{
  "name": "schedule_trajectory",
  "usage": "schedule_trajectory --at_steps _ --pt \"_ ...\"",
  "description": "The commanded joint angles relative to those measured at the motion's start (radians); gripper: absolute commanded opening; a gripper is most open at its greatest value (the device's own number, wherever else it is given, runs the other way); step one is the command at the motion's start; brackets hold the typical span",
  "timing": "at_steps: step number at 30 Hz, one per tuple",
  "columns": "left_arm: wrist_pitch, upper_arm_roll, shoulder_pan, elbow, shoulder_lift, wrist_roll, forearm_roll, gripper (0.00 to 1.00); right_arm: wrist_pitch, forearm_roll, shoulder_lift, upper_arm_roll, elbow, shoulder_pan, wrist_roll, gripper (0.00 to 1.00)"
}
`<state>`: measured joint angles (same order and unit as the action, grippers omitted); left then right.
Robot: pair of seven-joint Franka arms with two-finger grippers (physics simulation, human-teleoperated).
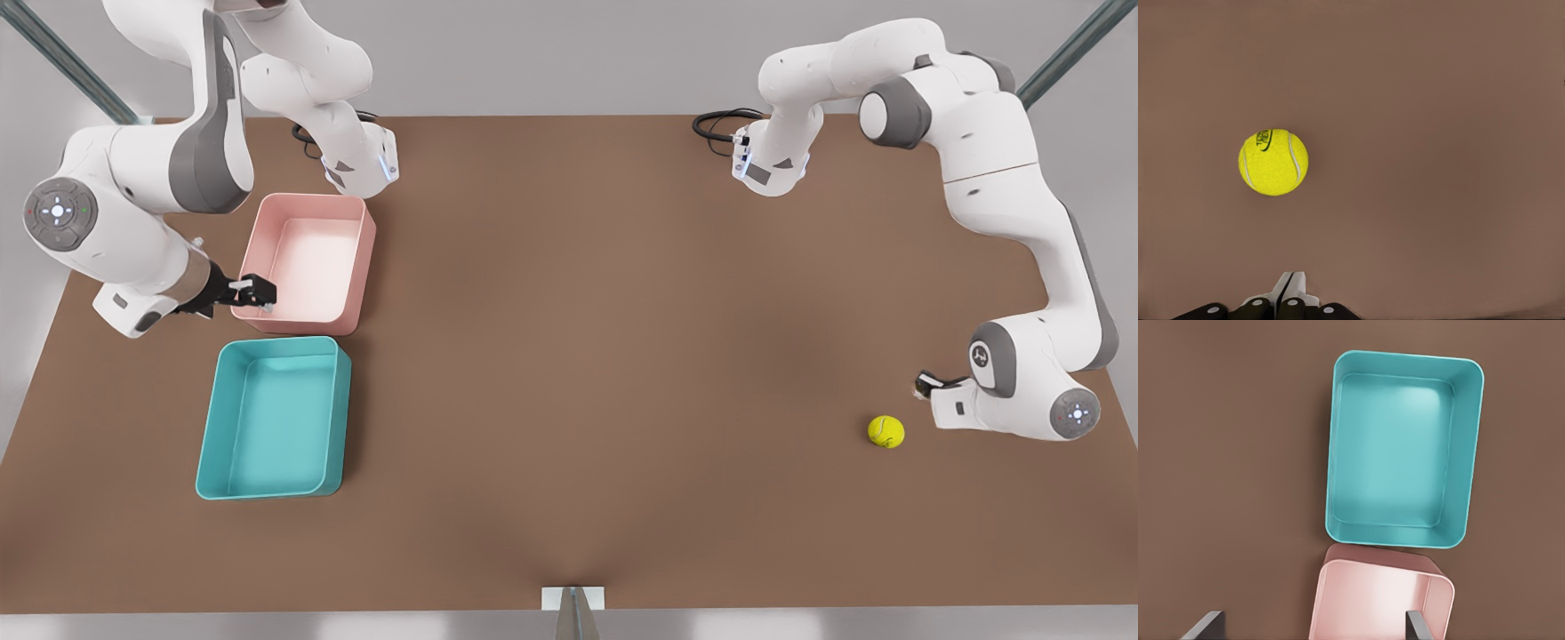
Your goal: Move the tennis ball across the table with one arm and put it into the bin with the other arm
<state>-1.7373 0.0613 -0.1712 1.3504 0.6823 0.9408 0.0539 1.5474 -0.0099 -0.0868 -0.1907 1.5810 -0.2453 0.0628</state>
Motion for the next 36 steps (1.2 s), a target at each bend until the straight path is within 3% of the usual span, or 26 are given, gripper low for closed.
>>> schedule_trajectory --at_steps 1,8,14,17,24,34,36 --pt "-0.162 0.003 0.001 0.000 -0.004 1.383 0.007 0.21 0.016 0.001 0.002 -0.001 0.002 -0.002 0.012 1.00" --pt "-0.315 0.005 -0.051 0.006 0.072 1.598 0.049 0.21 0.019 0.001 0.002 -0.001 0.011 -0.003 0.014 1.00" --pt "-0.587 0.002 -0.083 0.199 0.092 1.587 0.069 0.21 0.022 0.001 0.002 -0.001 0.019 -0.005 0.014 1.00" --pt "-0.581 0.002 -0.083 0.217 0.092 1.566 0.069 0.21 0.023 0.001 0.002 -0.001 0.024 -0.005 0.014 1.00" --pt "-0.588 -0.006 -0.077 0.233 0.074 0.960 0.006 0.21 0.025 0.001 0.002 -0.001 0.031 -0.005 0.014 1.00" --pt "-0.627 -0.018 -0.070 0.237 0.099 0.871 0.003 0.21 0.029 0.001 0.002 0.002 0.037 -0.006 0.014 1.00" --pt "-0.620 -0.018 -0.002 0.260 0.095 0.758 0.004 0.21 0.029 0.001 0.001 0.002 0.037 -0.006 0.014 1.00"
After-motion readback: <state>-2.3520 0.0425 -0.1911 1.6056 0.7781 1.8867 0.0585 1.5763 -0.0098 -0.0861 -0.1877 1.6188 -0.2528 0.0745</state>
